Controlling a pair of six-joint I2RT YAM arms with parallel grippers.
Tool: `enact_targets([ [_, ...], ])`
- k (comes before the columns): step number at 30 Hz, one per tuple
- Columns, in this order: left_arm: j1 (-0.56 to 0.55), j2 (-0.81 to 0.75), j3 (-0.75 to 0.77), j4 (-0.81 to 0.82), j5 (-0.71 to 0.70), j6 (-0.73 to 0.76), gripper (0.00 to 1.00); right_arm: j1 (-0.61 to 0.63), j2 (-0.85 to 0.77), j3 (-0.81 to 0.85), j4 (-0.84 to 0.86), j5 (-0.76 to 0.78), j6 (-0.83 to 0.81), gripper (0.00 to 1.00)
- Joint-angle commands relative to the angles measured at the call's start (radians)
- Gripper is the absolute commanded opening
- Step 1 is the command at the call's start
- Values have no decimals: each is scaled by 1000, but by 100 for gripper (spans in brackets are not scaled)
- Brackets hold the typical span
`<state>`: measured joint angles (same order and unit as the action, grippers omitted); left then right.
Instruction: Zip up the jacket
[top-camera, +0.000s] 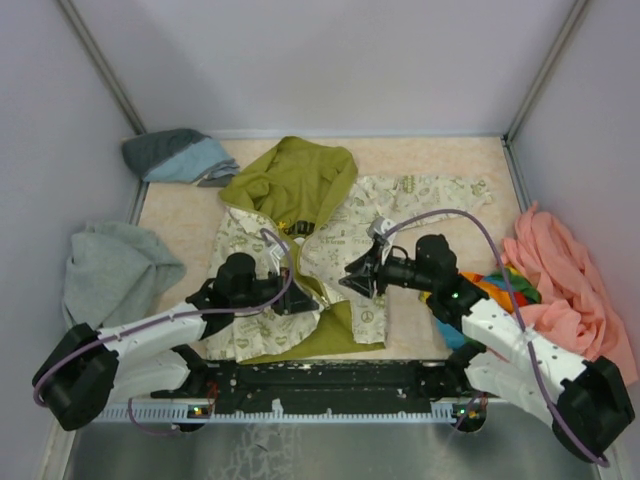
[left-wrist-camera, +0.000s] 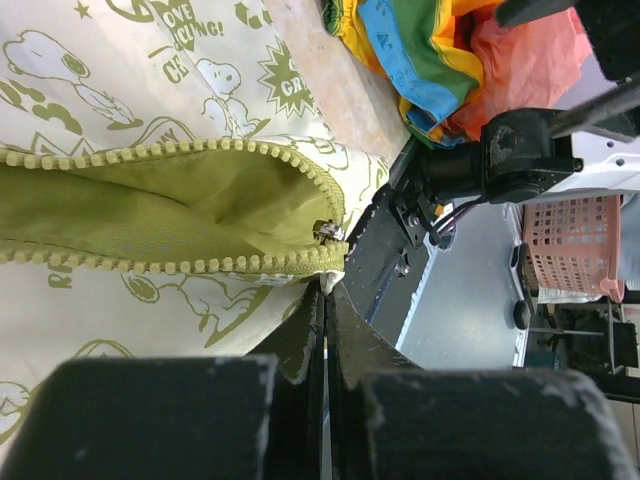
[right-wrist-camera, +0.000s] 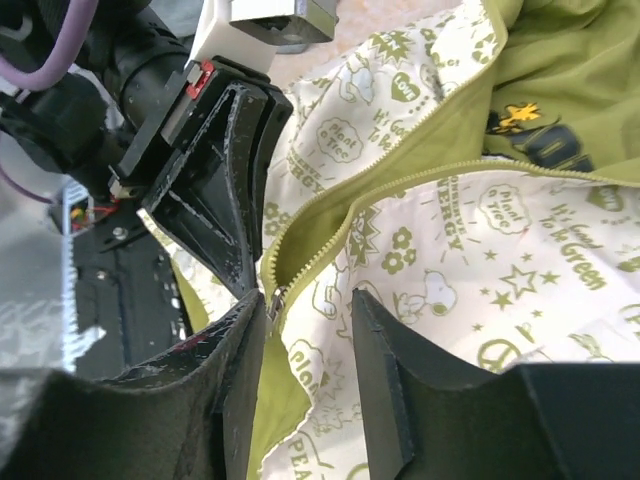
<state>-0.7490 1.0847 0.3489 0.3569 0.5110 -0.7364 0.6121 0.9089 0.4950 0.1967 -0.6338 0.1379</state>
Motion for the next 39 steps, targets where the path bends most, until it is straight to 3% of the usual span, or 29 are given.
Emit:
enact_targets([
  [1,22,-18,42,-39,55,21,0,93,-94,17,-44,154,-161,44],
  [6,42,-42,84,-153,86,67,0,247,-147,-43,8,194,-425,47],
  [13,46,-57,90,-165,128,76,0,372,-163,-98,19,242,-812,47],
  [22,46,-38,91,-145,156,66,0,508,-79,-128,66,408,-1006,49],
  [34,46,-17,90,-130,173,57,0,577,-14,-175,131,520,-1058,52],
  [39,46,-12,87,-120,181,50,0,604,19,-214,253,594,-1084,52],
])
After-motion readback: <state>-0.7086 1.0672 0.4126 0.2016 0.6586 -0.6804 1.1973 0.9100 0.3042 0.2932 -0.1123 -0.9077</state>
